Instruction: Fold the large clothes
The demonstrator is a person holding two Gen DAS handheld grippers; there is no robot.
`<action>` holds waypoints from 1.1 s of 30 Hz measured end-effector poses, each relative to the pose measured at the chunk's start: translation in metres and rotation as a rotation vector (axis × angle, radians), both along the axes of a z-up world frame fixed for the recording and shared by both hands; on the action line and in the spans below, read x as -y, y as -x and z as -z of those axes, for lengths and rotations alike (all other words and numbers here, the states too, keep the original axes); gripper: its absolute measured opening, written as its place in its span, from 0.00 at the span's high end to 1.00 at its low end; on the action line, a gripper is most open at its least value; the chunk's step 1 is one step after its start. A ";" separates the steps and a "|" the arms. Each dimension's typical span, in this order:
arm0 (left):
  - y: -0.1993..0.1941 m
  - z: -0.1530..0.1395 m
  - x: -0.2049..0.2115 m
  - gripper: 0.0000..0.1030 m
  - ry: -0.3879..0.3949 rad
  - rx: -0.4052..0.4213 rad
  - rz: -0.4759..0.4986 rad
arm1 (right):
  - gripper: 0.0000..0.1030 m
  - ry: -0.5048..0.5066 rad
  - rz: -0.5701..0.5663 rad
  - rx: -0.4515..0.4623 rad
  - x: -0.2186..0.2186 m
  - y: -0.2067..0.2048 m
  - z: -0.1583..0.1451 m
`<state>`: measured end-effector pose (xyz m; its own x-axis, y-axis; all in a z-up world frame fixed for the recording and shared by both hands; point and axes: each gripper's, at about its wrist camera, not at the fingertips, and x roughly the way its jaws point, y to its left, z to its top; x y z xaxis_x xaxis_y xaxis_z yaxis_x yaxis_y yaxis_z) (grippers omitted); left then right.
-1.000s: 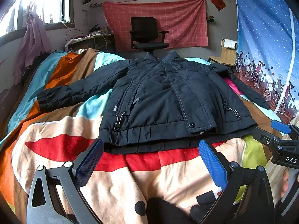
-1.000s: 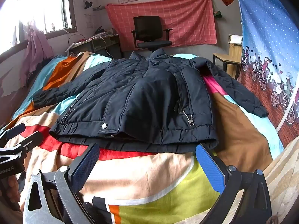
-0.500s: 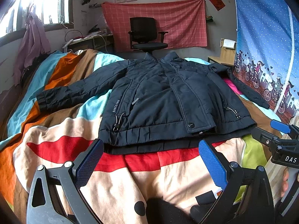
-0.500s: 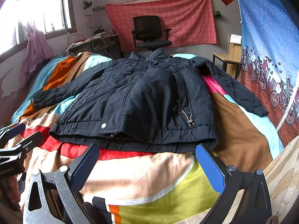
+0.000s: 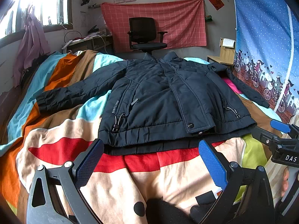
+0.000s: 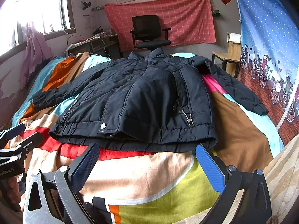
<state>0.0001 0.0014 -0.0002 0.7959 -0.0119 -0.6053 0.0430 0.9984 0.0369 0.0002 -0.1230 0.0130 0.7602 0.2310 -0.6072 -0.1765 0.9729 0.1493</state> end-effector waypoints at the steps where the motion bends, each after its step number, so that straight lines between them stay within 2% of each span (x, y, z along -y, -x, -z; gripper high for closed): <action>1: 0.000 0.000 0.000 0.03 0.001 0.001 -0.001 | 0.00 -0.001 0.000 0.000 0.000 0.000 0.000; 33: 0.001 -0.004 -0.007 0.03 0.007 0.005 -0.018 | 0.00 -0.006 0.000 -0.006 0.001 -0.001 0.001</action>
<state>-0.0014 0.0083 0.0040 0.7988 -0.0022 -0.6016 0.0250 0.9992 0.0296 0.0009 -0.1239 0.0121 0.7565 0.2346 -0.6104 -0.1755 0.9720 0.1561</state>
